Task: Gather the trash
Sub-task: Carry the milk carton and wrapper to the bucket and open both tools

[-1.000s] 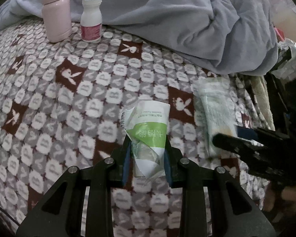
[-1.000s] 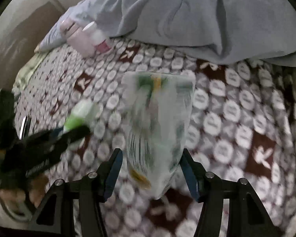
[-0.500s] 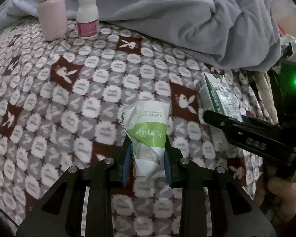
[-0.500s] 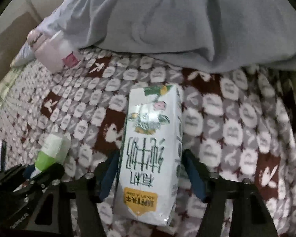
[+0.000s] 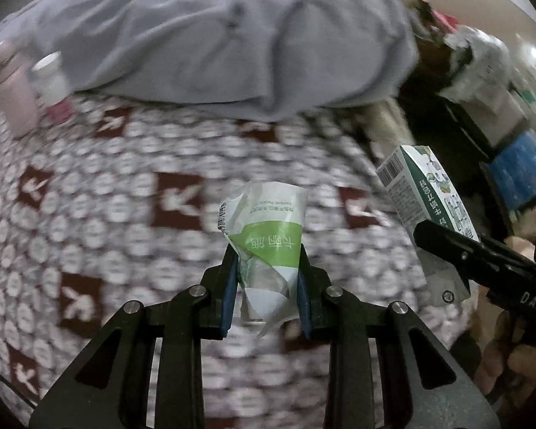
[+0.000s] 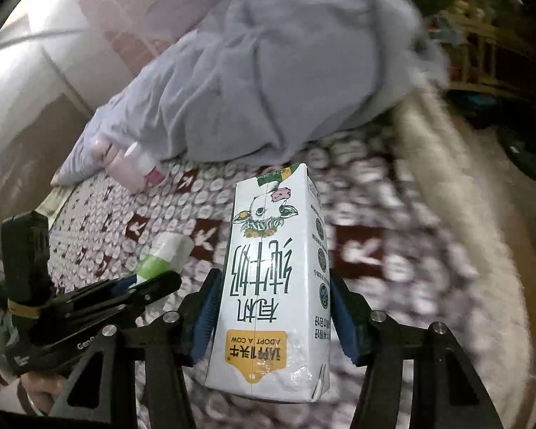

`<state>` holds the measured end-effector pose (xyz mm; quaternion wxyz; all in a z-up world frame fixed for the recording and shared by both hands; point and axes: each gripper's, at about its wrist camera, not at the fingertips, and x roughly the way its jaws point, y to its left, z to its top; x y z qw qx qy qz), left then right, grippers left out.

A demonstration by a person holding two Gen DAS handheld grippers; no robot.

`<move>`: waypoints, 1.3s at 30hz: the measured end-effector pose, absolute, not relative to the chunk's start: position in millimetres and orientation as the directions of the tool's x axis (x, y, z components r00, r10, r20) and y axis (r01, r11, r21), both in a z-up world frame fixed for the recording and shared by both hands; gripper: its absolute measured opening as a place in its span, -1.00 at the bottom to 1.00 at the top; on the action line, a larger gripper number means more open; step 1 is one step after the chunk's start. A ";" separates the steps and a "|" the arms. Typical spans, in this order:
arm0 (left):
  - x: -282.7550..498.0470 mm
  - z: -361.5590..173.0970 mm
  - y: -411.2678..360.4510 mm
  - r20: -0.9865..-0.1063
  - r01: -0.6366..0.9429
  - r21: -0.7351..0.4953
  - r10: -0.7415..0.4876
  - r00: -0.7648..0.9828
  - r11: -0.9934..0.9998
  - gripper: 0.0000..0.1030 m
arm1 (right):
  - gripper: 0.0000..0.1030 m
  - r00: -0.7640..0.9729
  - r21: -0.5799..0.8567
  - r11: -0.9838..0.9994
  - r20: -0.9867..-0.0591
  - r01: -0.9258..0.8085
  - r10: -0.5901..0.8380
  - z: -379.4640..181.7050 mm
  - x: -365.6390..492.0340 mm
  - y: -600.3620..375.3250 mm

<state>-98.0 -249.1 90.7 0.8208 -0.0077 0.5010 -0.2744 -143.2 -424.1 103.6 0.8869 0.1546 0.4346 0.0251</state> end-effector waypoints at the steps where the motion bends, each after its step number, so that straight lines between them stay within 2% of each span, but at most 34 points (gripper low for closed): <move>1: -101.3 92.7 -258.1 -0.817 0.457 -0.289 -0.466 0.341 0.841 -0.49 | 0.08 0.625 0.297 0.949 -0.762 0.105 0.170 105.8 -150.4 -431.8; 11: -139.6 116.6 -347.3 -0.784 0.603 -0.304 -0.554 0.281 0.737 -0.49 | 0.08 0.672 0.299 0.920 -0.738 0.252 0.056 121.2 -220.7 -511.3; 21: -170.5 122.3 -419.1 -0.780 0.697 -0.269 -0.575 0.247 0.664 -0.49 | 0.08 0.691 0.320 0.864 -0.721 0.388 -0.043 126.7 -283.5 -582.2; 27: -183.4 124.0 -453.0 -0.776 0.739 -0.251 -0.586 0.232 0.626 -0.49 | 0.08 0.676 0.314 0.839 -0.732 0.445 -0.085 120.0 -308.1 -609.5; 39: -203.8 120.3 -509.9 -0.771 0.791 -0.296 -0.622 0.133 0.536 -0.49 | 0.08 0.658 0.321 0.774 -0.736 0.545 -0.158 110.1 -351.6 -658.2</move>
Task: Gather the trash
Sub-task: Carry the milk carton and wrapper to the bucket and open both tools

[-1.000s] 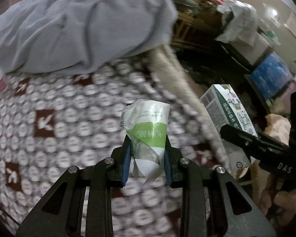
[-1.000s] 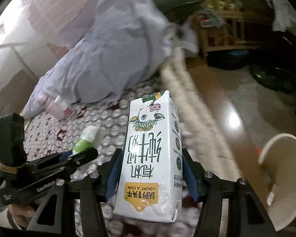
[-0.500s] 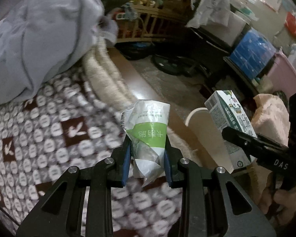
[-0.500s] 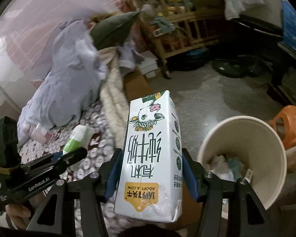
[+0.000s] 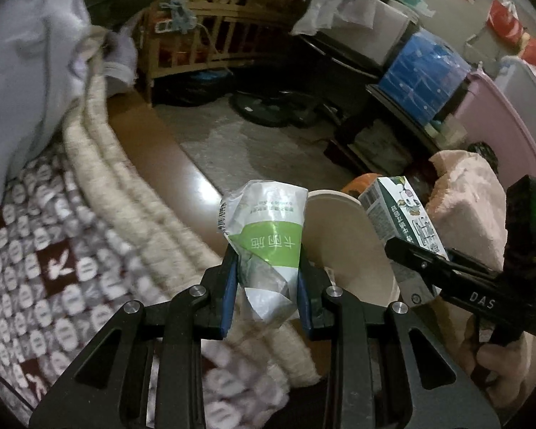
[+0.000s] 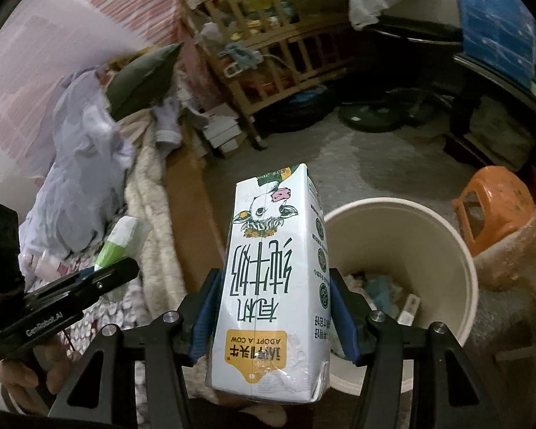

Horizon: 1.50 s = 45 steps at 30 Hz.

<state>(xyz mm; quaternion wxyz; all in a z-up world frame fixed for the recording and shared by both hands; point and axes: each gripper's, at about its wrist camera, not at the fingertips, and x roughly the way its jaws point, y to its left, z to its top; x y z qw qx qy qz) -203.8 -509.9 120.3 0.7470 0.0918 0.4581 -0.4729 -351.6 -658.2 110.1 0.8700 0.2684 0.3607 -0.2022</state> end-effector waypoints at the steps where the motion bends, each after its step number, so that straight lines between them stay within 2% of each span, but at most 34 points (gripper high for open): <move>1: -205.6 119.5 -514.4 -0.773 0.794 -0.296 -0.621 0.128 0.532 -0.49 | 0.08 0.656 0.324 0.769 -0.738 0.552 -0.160 108.7 -353.8 -661.4; 13: -229.2 106.3 -563.9 -0.798 0.837 -0.263 -0.595 0.090 0.480 -0.49 | 0.08 0.627 0.339 0.709 -0.757 0.618 -0.185 89.3 -380.3 -693.2; 27: -246.0 92.8 -601.6 -0.802 0.865 -0.290 -0.597 0.013 0.409 -0.47 | 0.08 0.597 0.333 0.665 -0.774 0.668 -0.212 70.4 -391.5 -708.4; 33: -247.2 91.4 -603.3 -0.795 0.870 -0.289 -0.607 0.015 0.399 -0.32 | 0.08 0.588 0.332 0.645 -0.775 0.688 -0.229 65.6 -395.5 -713.9; 38: -247.4 92.7 -601.2 -0.785 0.874 -0.272 -0.618 0.041 0.403 0.01 | 0.08 0.589 0.338 0.637 -0.775 0.692 -0.229 65.1 -396.6 -715.4; 45: -246.8 100.1 -586.3 -0.783 0.878 -0.194 -0.609 0.129 0.437 0.06 | 0.08 0.600 0.286 0.676 -0.747 0.679 -0.286 79.2 -393.8 -694.3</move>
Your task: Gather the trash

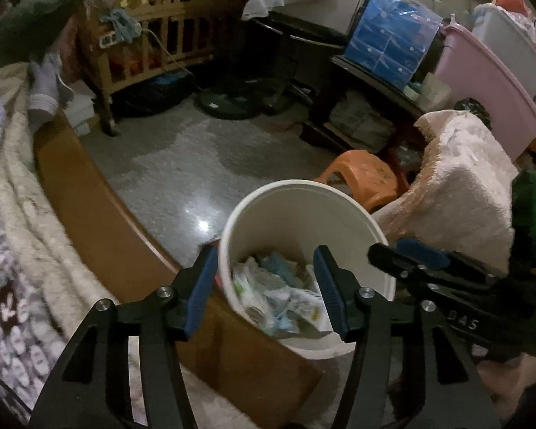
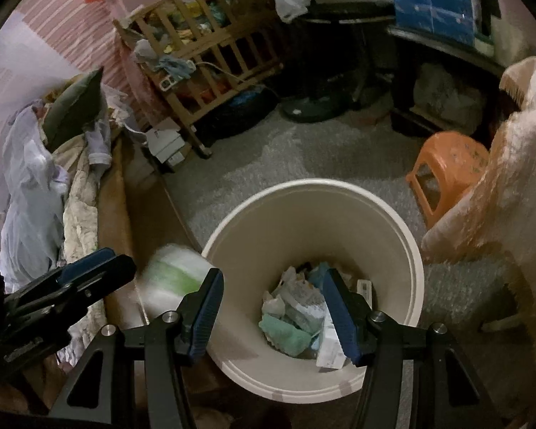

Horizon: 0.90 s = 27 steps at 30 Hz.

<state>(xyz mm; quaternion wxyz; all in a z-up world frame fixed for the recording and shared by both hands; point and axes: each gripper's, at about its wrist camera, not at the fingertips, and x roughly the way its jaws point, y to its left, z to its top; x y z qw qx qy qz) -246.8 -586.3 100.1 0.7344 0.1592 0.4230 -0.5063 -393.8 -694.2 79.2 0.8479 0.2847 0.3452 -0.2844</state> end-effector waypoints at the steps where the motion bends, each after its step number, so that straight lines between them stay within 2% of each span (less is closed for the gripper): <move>1: -246.8 102.6 -582.4 -0.780 0.878 -0.181 -0.608 0.147 0.444 0.06 | 0.08 0.602 0.277 0.681 -0.741 0.678 -0.298 82.2 -393.5 -690.8; 9: -251.9 132.6 -538.8 -0.712 0.870 -0.097 -0.644 0.279 0.484 0.06 | 0.08 0.599 0.174 0.694 -0.672 0.698 -0.434 114.8 -394.1 -656.8; 15: -258.0 157.7 -500.2 -0.648 0.857 -0.089 -0.683 0.337 0.507 0.06 | 0.08 0.612 0.126 0.691 -0.595 0.711 -0.521 144.7 -399.4 -626.2; 24: -257.2 181.9 -454.7 -0.571 0.827 -0.100 -0.713 0.407 0.553 0.06 | 0.09 0.639 0.085 0.708 -0.514 0.701 -0.572 177.1 -398.8 -584.8; 27: -258.2 186.0 -445.1 -0.552 0.818 -0.088 -0.712 0.435 0.568 0.06 | 0.18 0.645 0.069 0.715 -0.499 0.695 -0.579 183.3 -397.8 -575.2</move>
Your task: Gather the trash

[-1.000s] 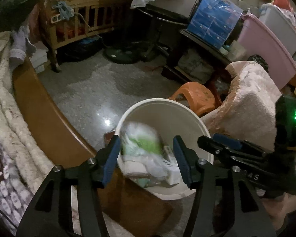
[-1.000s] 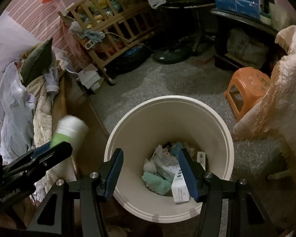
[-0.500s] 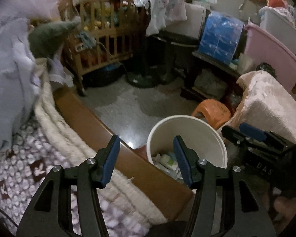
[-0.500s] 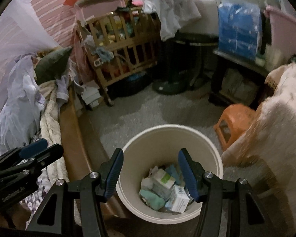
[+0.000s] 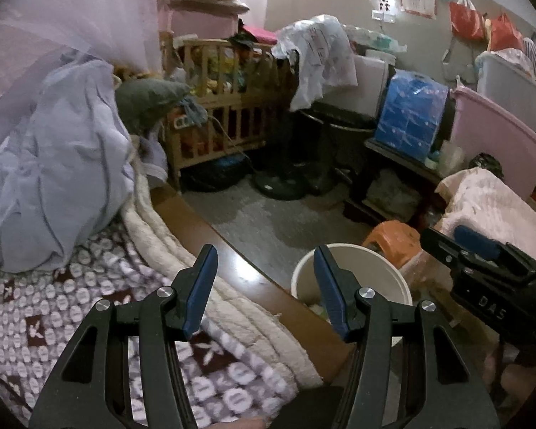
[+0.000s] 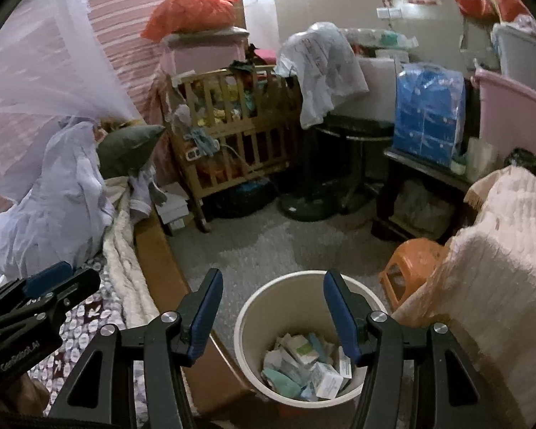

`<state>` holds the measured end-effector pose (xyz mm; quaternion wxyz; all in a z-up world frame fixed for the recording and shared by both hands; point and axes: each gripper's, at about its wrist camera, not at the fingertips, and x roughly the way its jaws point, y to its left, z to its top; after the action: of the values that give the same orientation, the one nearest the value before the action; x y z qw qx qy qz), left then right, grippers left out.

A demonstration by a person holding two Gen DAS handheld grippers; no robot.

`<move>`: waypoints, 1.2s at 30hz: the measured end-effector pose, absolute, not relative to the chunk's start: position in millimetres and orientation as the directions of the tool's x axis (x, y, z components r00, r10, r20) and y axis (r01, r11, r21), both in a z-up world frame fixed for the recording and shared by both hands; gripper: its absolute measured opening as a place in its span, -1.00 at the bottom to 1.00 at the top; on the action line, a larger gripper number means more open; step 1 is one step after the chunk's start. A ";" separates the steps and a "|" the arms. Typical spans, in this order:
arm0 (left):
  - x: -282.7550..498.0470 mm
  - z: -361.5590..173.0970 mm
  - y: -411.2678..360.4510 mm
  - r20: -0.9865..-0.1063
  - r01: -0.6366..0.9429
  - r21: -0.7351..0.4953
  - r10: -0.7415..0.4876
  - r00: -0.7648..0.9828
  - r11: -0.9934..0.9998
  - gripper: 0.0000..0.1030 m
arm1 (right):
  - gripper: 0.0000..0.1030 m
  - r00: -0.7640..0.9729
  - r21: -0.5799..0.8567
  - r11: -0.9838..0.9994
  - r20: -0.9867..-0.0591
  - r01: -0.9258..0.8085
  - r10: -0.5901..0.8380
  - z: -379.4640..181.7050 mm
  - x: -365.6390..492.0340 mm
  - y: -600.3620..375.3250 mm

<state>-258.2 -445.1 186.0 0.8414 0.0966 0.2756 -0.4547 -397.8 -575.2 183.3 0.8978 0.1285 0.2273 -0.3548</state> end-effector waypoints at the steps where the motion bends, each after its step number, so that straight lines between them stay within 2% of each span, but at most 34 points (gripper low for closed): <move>1: -257.8 187.0 -442.9 -0.548 0.816 -0.088 -0.712 0.439 0.572 0.06 | 0.29 0.646 0.063 0.716 -0.491 0.695 -0.585 185.3 -397.5 -571.5; 2: -257.6 187.3 -440.8 -0.546 0.814 -0.089 -0.711 0.442 0.575 0.06 | 0.34 0.646 0.057 0.716 -0.485 0.696 -0.590 186.7 -398.1 -568.6; 22: -253.2 193.2 -426.7 -0.517 0.791 -0.089 -0.707 0.483 0.605 0.06 | 0.34 0.664 0.037 0.727 -0.441 0.686 -0.604 198.9 -397.4 -547.8; 36: -254.4 192.7 -429.8 -0.521 0.791 -0.081 -0.702 0.486 0.607 0.06 | 0.34 0.659 0.035 0.727 -0.453 0.686 -0.600 196.7 -392.8 -549.6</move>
<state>-254.4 -429.8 192.7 0.8577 0.0851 0.2606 -0.4350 -392.8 -549.6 196.7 0.9051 0.1018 0.2106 -0.3551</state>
